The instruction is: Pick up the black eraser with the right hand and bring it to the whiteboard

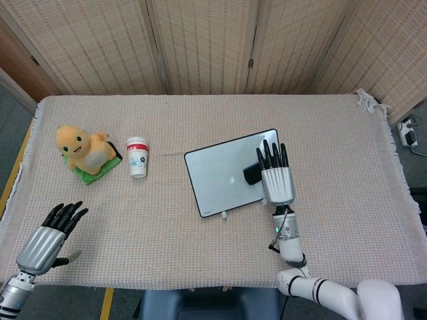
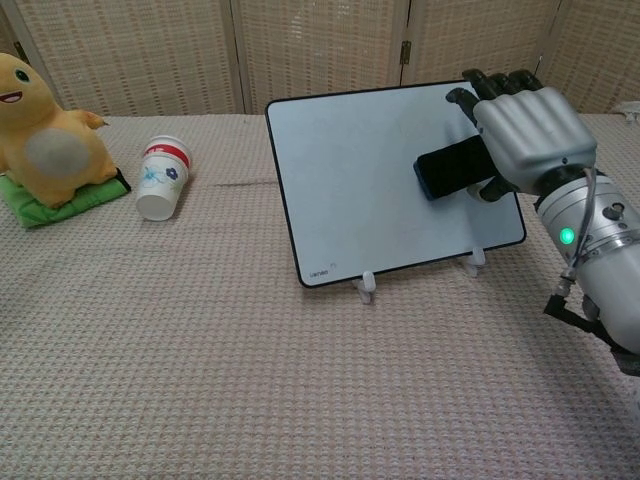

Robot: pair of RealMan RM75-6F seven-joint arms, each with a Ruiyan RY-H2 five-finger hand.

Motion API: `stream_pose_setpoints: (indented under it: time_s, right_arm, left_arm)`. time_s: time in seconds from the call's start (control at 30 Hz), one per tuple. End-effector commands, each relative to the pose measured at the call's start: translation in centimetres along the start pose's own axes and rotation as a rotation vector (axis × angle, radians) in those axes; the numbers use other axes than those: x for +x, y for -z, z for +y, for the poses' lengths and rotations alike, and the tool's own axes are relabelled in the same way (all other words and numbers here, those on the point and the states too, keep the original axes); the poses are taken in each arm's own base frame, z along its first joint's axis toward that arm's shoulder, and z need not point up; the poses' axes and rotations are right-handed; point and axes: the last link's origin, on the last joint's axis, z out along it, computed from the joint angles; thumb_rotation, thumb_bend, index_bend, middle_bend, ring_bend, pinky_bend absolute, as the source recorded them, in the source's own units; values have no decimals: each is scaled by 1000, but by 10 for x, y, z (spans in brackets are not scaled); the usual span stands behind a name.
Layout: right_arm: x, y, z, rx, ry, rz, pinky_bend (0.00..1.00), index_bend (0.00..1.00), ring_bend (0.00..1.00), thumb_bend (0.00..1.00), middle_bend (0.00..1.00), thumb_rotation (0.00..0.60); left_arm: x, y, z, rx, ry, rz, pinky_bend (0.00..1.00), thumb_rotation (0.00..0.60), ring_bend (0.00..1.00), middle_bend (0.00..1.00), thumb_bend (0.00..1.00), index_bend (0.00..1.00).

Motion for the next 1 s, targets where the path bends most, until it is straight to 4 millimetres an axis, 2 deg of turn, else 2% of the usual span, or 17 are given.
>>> stream_pose_setpoints:
  time_s: [0.03,0.17,0.27,0.4,0.5,0.6,0.7,0.8,1.0]
  right_arm:
    - [3,8,7,14,-3,7,0,111,14,254,0,600]
    - [13,31,24,43,-36,8,0,94,0,254,0,600]
    - [26,61,45,60,-77,-16,0,62,0,254,0,600]
    - [53,112,82,64,-108,-117,0,3,0,254,0,600]
    - [70,148,110,52,-99,-209,0,0,0,254,0,600]
    - [78,181,138,28,-90,-247,0,0,0,255,0,600]
    - [75,212,160,14,-79,-234,0,0,0,254,0,600]
    - [72,231,172,5,-125,-234,0,0,0,254,0,600]
    - [78,236,177,30,-142,-192,0,0,0,254,0,600]
  left_arm:
    - [0,0,0,3,-2,2,0,600,0,0,230,0]
    - [0,-1,-1,11,-7,4,0,600,0,0,231,0]
    - [-1,-3,-1,20,-14,4,0,600,0,0,231,0]
    - [-3,-6,0,33,-31,13,0,600,0,0,231,0]
    - [-3,-7,0,41,-45,35,0,600,0,0,231,0]
    - [-2,-7,-1,46,-53,48,0,600,0,0,230,0]
    - [-2,-6,-2,55,-70,58,0,600,0,0,231,0]
    - [-4,-5,0,57,-89,64,0,600,0,0,231,0]
    - [-5,-3,3,69,-110,77,0,600,0,0,231,0]
